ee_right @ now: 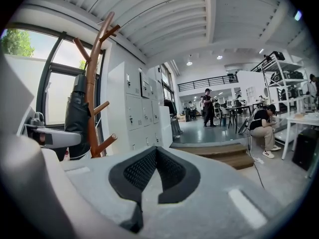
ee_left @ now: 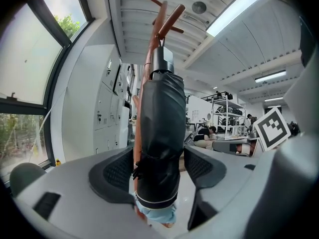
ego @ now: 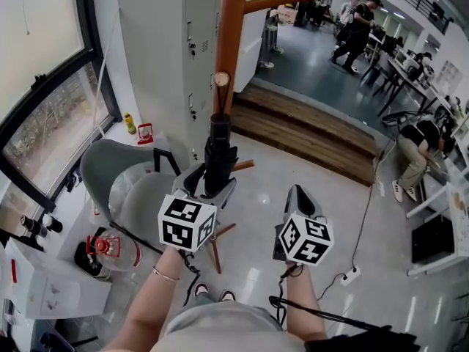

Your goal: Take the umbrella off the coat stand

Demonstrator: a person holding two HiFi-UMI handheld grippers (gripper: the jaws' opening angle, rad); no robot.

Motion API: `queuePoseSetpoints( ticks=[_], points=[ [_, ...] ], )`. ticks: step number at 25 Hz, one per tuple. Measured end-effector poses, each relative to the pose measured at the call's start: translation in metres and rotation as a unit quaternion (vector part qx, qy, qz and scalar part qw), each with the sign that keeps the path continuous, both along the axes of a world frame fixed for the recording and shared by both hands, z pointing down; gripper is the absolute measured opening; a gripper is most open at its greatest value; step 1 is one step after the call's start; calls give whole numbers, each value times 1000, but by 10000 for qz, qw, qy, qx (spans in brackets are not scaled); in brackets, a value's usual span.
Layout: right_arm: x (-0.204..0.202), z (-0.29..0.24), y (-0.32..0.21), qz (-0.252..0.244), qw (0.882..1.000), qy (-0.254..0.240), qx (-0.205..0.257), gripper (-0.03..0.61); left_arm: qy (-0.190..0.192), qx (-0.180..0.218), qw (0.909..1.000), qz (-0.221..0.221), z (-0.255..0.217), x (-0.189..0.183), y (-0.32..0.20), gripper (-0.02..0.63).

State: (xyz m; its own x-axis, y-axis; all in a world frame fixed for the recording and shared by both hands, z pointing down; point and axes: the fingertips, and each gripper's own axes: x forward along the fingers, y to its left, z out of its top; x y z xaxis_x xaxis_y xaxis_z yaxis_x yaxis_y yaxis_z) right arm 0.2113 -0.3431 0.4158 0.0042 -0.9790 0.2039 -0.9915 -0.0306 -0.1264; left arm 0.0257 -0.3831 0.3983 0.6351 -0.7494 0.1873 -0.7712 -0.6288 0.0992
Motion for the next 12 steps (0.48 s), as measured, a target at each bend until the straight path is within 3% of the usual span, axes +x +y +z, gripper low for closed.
queuePoseSetpoints(
  ticks=[12],
  points=[
    [2, 5, -3, 46, 10000, -40, -37, 5, -218, -179, 9994, -197, 6, 4, -12, 302]
  ],
)
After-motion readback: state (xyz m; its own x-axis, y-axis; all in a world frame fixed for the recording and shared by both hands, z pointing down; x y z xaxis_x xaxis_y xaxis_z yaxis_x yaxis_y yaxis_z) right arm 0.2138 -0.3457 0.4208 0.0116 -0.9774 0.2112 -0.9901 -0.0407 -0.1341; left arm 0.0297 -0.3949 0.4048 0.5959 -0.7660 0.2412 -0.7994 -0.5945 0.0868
